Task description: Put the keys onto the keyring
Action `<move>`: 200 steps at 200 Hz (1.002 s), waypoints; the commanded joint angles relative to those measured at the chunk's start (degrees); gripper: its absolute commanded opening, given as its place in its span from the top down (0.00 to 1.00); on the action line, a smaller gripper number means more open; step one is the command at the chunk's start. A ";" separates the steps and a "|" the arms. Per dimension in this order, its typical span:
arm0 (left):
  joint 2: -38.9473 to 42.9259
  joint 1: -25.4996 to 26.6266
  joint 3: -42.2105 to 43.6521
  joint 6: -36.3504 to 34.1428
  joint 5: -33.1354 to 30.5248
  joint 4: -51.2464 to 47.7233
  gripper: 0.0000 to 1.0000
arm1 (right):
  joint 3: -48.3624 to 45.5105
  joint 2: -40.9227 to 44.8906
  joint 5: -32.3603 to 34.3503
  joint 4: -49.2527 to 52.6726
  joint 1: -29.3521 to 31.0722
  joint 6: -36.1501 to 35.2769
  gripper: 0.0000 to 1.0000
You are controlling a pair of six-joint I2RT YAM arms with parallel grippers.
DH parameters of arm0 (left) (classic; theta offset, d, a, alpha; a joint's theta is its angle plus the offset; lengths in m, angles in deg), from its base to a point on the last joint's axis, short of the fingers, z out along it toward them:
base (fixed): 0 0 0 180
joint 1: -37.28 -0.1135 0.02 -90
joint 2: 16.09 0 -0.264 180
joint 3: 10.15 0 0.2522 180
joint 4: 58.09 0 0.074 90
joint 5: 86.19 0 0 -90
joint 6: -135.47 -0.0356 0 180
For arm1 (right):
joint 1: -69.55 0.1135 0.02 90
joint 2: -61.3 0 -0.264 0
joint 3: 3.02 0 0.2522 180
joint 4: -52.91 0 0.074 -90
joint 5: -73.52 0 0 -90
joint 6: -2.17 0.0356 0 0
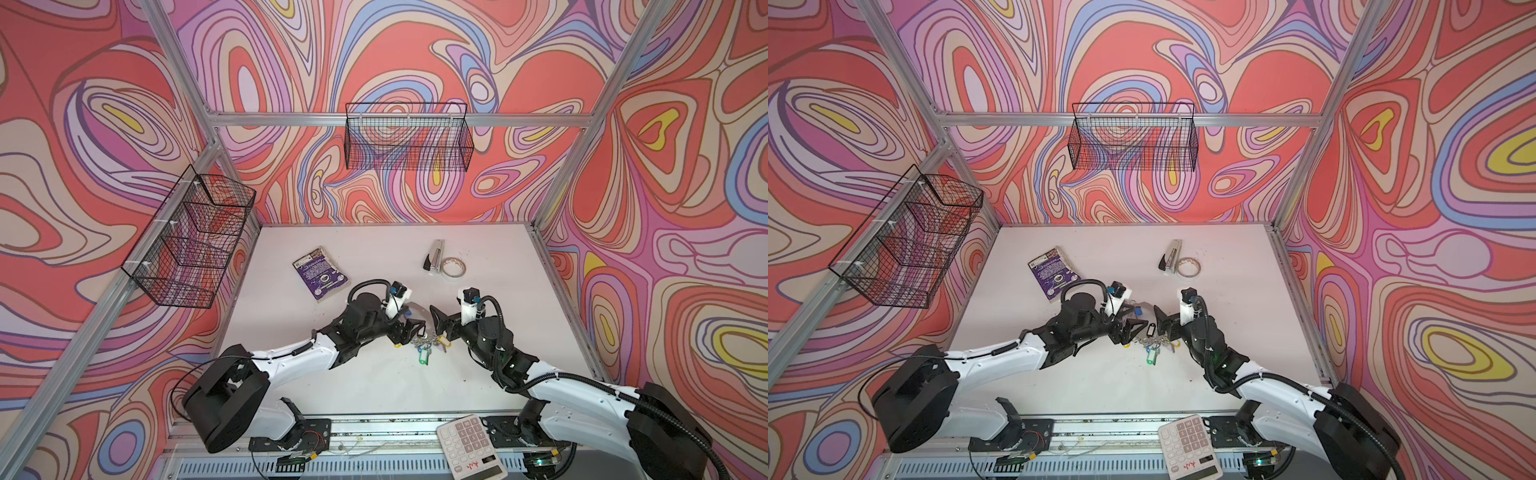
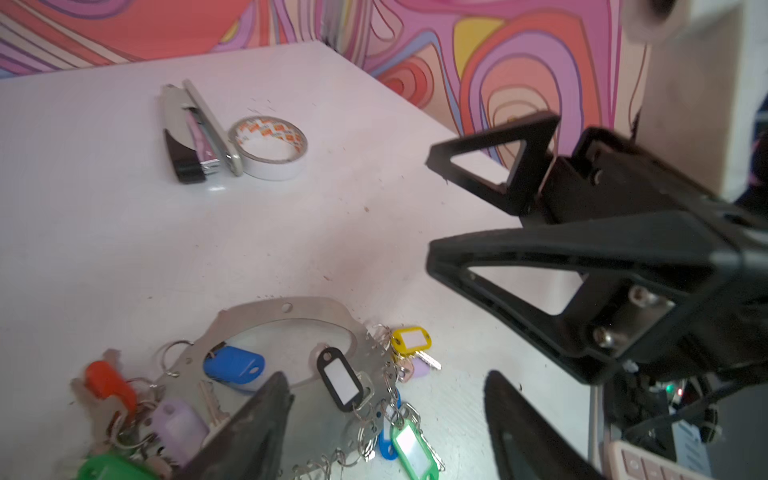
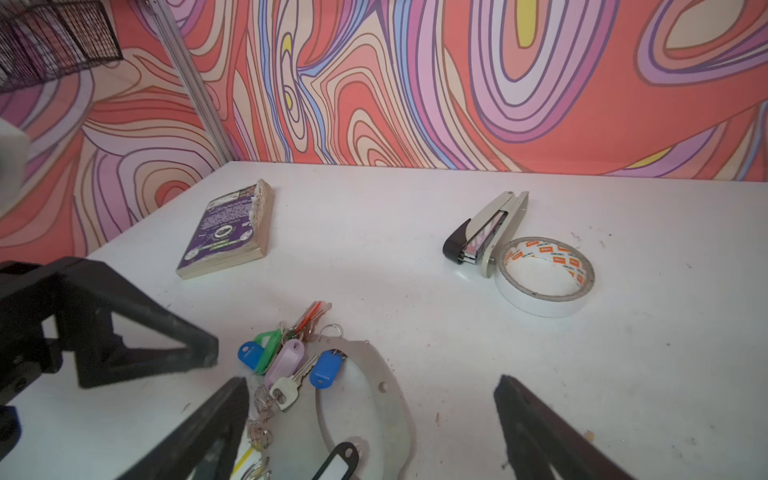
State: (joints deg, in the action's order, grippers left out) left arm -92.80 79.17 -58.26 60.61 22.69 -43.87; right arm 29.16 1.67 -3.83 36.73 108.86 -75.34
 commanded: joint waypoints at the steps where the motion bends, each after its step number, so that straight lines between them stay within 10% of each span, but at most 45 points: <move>1: 6.03 -4.32 3.90 9.20 -6.16 8.19 0.00 | 3.31 0.35 -12.37 2.03 -4.63 3.25 0.02; 30: 15.84 -6.54 6.93 7.71 -21.99 -3.02 0.00 | 9.39 0.94 -13.37 8.45 -7.43 4.01 0.02; 58: 19.90 -6.82 6.67 0.97 -37.70 -8.95 0.00 | 11.81 1.06 0.31 10.54 -8.57 3.36 0.02; 106: 16.86 -8.14 12.00 -10.91 -61.00 5.87 0.00 | 7.39 -5.06 14.86 -4.76 -18.03 -2.62 0.02; 147: 6.68 -13.22 15.69 -22.46 -63.94 23.31 0.00 | 0.57 -9.41 12.22 -15.53 -34.48 3.74 0.02; 200: -6.89 -19.47 14.00 -30.46 -59.90 40.72 0.00 | -2.75 -19.57 16.89 -27.68 -37.38 -2.42 0.02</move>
State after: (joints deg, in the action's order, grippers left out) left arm -97.17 61.35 -42.72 36.39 -38.29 -15.37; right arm 27.32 -13.61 11.40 16.27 72.68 -76.20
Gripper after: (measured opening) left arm 0.997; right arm 0.982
